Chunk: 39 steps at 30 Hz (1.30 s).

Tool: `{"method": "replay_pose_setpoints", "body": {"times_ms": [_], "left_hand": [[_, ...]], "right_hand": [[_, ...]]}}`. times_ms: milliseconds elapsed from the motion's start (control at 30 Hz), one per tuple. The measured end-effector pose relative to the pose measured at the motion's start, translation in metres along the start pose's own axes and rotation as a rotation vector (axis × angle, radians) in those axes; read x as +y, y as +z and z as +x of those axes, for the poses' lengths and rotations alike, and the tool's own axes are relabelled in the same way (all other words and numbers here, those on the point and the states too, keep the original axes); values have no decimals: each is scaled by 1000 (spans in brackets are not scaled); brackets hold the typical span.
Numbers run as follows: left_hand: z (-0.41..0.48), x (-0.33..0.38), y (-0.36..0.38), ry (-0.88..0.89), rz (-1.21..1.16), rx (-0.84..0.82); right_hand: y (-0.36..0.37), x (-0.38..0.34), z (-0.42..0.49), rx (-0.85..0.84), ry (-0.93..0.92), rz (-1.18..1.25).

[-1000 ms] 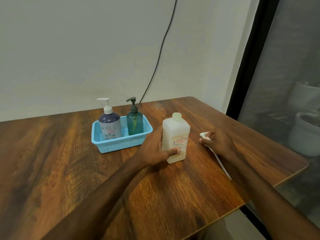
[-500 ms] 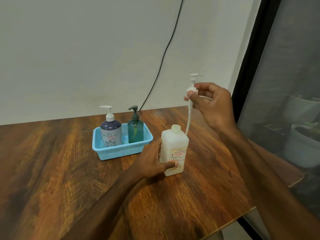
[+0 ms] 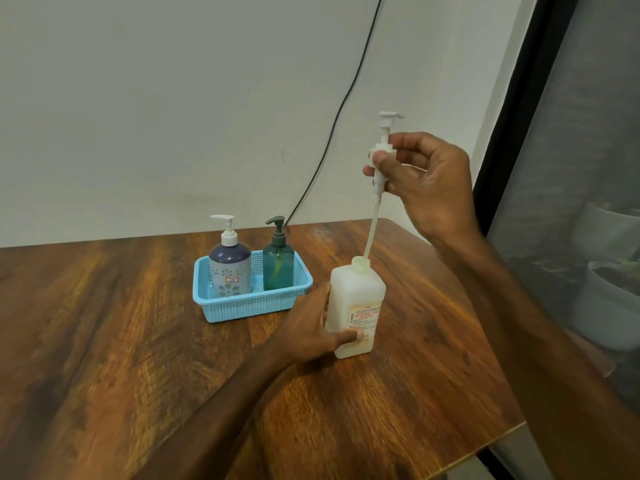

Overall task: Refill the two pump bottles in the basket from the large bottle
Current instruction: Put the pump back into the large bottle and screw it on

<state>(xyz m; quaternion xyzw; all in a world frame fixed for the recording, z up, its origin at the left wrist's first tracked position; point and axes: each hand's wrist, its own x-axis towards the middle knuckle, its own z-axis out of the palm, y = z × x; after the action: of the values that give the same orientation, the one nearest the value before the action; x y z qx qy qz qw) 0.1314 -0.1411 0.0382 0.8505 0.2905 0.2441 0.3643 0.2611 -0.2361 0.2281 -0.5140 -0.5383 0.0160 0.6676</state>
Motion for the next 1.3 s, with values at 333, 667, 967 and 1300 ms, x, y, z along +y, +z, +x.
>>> {"method": "replay_pose_setpoints", "body": {"times_ms": [333, 667, 967, 1300], "left_hand": [[0, -5, 0, 39, -8, 36], [-1, -3, -1, 43, -43, 41], [-3, -6, 0, 72, -52, 43], [-2, -7, 0, 57, -59, 39]], "right_hand": [[9, 75, -77, -94, 233, -276], [15, 91, -90, 49, 184, -247], [11, 85, -83, -12, 201, -159], [5, 87, -73, -110, 184, -313]]}}
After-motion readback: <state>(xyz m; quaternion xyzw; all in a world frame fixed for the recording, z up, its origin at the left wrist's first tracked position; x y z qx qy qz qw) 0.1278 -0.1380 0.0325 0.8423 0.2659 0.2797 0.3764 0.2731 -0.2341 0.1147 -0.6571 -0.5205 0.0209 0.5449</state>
